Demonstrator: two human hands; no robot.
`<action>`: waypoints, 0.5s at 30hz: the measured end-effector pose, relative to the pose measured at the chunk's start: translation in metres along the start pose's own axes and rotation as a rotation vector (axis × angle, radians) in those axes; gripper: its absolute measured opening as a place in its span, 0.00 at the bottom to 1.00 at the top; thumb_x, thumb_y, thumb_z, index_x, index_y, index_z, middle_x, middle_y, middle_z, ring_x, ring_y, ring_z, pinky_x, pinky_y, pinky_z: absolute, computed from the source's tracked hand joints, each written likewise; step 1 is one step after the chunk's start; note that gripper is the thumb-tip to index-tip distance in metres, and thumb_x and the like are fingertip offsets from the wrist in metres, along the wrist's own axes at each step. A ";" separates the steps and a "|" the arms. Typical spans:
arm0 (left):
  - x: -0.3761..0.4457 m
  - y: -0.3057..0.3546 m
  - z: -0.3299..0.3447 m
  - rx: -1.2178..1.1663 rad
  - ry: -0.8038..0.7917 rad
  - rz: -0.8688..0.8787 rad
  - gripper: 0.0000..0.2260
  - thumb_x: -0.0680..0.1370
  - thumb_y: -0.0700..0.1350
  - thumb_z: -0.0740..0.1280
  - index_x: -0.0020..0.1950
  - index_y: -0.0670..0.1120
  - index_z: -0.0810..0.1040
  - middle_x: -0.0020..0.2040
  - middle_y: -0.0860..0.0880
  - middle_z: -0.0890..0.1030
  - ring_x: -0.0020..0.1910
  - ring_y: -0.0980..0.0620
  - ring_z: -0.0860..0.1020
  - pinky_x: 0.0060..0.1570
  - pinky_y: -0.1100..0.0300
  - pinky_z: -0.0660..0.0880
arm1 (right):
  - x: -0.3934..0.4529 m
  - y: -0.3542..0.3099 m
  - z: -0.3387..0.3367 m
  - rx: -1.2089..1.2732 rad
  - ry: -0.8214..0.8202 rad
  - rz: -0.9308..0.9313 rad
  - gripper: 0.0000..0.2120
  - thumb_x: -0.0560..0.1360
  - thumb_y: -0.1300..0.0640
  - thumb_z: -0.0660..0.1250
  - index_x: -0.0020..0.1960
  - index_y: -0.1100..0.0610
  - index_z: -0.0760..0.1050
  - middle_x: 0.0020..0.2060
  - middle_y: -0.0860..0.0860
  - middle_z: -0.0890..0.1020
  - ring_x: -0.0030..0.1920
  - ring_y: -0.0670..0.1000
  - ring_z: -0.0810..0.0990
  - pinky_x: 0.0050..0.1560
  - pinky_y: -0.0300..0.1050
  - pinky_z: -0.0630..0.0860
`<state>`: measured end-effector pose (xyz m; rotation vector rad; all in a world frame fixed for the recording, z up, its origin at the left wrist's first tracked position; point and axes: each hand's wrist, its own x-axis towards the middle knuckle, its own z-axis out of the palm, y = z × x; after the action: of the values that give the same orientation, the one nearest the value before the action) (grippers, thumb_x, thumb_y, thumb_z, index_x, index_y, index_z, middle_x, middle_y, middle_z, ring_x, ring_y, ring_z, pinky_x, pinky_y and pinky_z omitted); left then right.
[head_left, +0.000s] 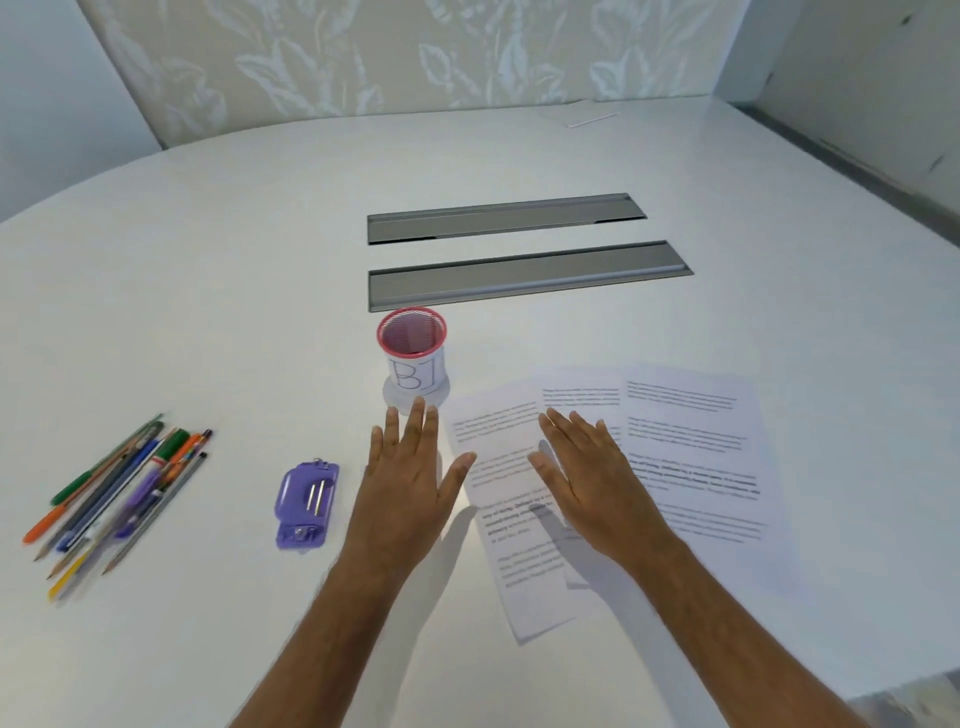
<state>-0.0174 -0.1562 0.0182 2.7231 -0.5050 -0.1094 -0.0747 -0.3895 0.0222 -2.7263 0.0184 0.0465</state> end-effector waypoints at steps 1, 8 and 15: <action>0.001 0.007 0.005 -0.002 -0.015 0.001 0.42 0.77 0.70 0.38 0.86 0.47 0.44 0.87 0.49 0.43 0.86 0.45 0.41 0.83 0.49 0.40 | -0.005 0.009 -0.003 0.002 0.005 0.017 0.38 0.82 0.34 0.42 0.85 0.54 0.57 0.84 0.49 0.60 0.85 0.51 0.54 0.85 0.54 0.47; 0.000 0.048 0.027 -0.004 -0.054 -0.066 0.39 0.80 0.69 0.43 0.86 0.49 0.54 0.87 0.49 0.54 0.85 0.46 0.56 0.82 0.48 0.51 | -0.036 0.072 -0.021 0.053 0.061 0.138 0.30 0.86 0.42 0.55 0.82 0.56 0.63 0.82 0.51 0.65 0.83 0.51 0.59 0.84 0.55 0.51; 0.007 0.061 0.044 0.049 -0.102 -0.104 0.39 0.80 0.69 0.43 0.86 0.48 0.55 0.87 0.49 0.53 0.86 0.47 0.51 0.83 0.50 0.46 | -0.054 0.105 -0.028 0.118 0.118 0.208 0.27 0.84 0.43 0.57 0.75 0.58 0.73 0.78 0.55 0.72 0.80 0.56 0.67 0.82 0.58 0.58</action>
<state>-0.0377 -0.2267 -0.0003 2.8021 -0.3993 -0.2671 -0.1301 -0.4968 0.0077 -2.5952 0.3278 -0.0538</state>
